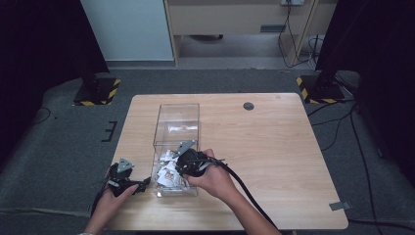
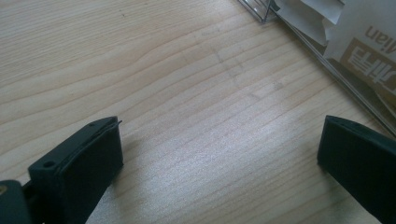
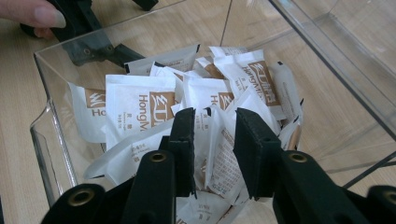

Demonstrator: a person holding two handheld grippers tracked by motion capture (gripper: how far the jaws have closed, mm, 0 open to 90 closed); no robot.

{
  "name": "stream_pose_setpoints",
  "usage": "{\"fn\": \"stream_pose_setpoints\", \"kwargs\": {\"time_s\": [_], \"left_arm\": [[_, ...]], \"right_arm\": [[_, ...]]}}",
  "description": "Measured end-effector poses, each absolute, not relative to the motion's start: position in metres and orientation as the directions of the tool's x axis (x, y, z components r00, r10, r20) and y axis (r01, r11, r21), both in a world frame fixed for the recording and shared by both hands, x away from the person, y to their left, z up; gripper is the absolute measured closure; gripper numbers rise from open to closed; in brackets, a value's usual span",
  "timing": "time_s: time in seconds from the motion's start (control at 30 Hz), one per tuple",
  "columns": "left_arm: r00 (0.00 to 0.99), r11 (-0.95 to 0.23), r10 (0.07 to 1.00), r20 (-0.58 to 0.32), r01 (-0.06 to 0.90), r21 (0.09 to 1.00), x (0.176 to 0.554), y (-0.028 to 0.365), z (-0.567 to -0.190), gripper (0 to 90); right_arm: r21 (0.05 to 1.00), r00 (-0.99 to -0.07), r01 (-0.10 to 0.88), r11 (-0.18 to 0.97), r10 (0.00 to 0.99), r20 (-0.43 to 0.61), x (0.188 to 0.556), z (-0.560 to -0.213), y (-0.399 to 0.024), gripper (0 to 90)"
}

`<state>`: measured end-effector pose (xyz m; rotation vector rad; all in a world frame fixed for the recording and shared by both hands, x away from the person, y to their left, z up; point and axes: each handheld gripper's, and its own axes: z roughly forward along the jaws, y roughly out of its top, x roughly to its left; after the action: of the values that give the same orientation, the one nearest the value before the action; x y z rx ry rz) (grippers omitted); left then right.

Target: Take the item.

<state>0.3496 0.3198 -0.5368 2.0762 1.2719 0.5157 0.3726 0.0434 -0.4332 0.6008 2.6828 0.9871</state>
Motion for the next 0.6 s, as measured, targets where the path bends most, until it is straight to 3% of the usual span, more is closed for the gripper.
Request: {"fn": "stream_pose_setpoints", "kwargs": {"time_s": [0.37,0.6], "left_arm": [[0.454,-0.326,0.891,0.0,0.639,0.697,0.3496,0.3198,-0.5368,0.0],[0.454,-0.326,0.891,0.0,0.639,0.697,0.3496,0.3198,-0.5368,0.0]], "right_arm": [[0.636,-0.895,0.304,0.709,0.441,-0.064,0.3723,-0.4399,0.045,73.1],[0.637,-0.901,0.302,0.709,0.431,-0.053,0.3751,-0.4396,0.0414,88.4]]}}
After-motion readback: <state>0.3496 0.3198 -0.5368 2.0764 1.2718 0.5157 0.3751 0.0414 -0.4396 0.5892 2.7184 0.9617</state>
